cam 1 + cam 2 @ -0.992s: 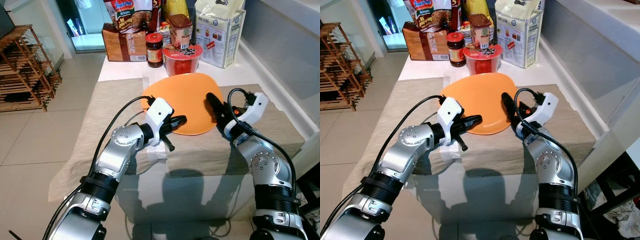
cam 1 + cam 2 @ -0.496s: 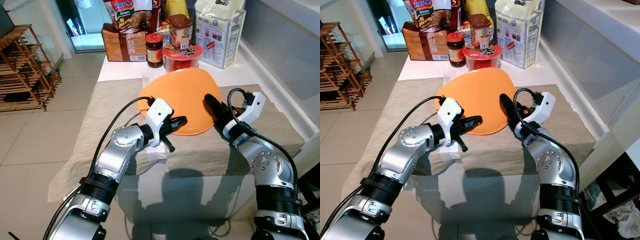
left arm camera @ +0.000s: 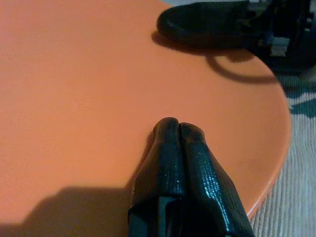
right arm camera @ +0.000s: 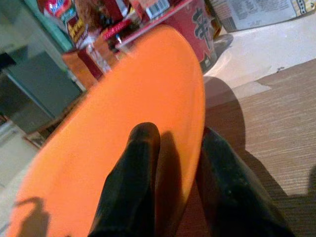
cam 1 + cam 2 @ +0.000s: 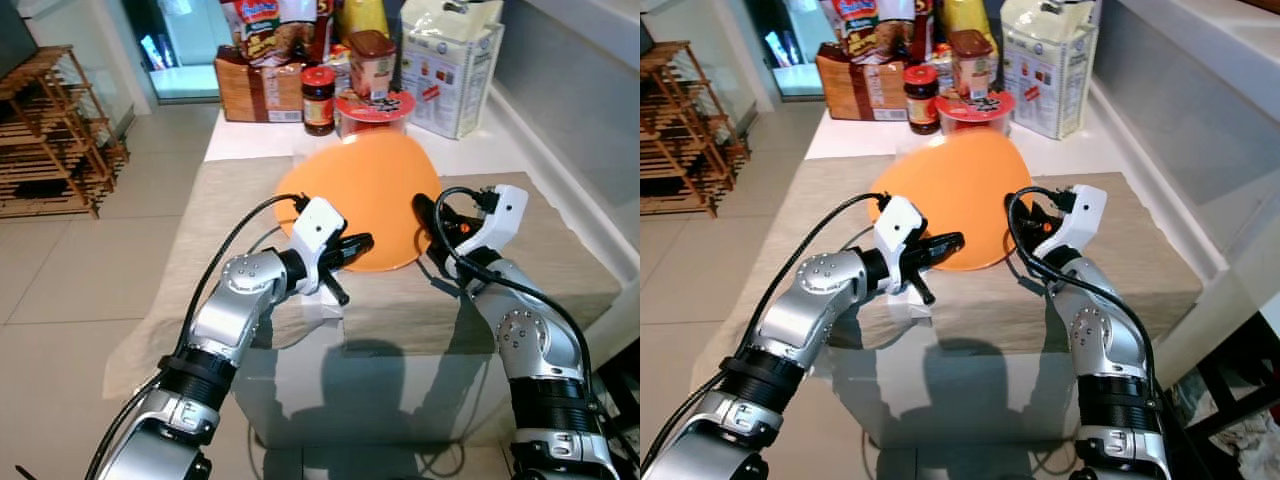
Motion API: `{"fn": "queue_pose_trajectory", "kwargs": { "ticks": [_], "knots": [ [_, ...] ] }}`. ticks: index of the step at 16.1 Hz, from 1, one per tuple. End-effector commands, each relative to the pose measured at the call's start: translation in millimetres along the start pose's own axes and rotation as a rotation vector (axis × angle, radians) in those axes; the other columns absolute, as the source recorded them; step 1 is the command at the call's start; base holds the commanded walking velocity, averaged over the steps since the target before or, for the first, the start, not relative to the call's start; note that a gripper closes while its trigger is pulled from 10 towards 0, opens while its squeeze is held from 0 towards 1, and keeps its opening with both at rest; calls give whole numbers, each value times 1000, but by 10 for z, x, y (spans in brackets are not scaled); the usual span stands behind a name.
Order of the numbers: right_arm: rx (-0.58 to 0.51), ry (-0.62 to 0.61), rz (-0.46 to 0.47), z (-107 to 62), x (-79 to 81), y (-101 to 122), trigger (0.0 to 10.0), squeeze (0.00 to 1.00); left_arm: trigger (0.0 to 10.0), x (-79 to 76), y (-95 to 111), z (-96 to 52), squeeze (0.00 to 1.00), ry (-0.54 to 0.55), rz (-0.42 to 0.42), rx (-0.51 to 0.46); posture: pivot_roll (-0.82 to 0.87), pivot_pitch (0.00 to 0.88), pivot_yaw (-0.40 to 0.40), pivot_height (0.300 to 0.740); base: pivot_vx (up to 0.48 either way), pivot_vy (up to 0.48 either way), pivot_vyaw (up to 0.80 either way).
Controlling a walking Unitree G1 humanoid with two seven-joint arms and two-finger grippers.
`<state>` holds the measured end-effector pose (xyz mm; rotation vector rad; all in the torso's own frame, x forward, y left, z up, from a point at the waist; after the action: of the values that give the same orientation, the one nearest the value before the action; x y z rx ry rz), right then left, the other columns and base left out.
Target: Setting the table
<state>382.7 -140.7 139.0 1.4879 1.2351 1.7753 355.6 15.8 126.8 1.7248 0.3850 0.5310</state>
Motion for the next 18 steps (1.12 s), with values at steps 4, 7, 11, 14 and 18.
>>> {"fn": "queue_pose_trajectory", "kwargs": {
  "ticks": [4, 7, 11, 14, 18],
  "knots": [
    [57, -73, -55, -82, -176, -245, 0, 0, 10000, 101, 52, -25, 0, 63, 49, 16, -101, 0, 78, 736, 0, 0, 0],
    [-147, -32, -318, -69, 100, 94, 0, 0, 10000, 143, 163, -17, 0, 152, 13, -51, -96, 0, 77, 736, 0, 0, 0],
    [-307, 70, -419, 57, 526, 470, 0, 0, 10000, 123, 197, -6, 0, 220, 31, -71, -96, 0, 76, 736, 0, 0, 0],
    [-394, 85, -482, 92, 657, 639, 0, 0, 10000, 127, 186, -36, 0, 263, 19, -80, -91, 0, 72, 736, 0, 0, 0],
    [-512, 141, -583, 164, 957, 860, 0, 0, 10000, 182, 101, -119, 0, 344, -1, -75, -87, 0, 69, 736, 0, 0, 0]
  ]
}}
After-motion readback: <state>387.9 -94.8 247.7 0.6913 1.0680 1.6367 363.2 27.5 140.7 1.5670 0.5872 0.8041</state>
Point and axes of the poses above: a point about 5 cm out from each wrist's last joint towards the gripper, its own z axis pointing out of the wrist towards the gripper, its own y axis along the axis of the wrist's last joint, x = y × z, the point moved 6 cm from there along z, pointing out of the wrist towards the gripper, and after that the axes turned 3 degrees about z, right-handed, at the moved point
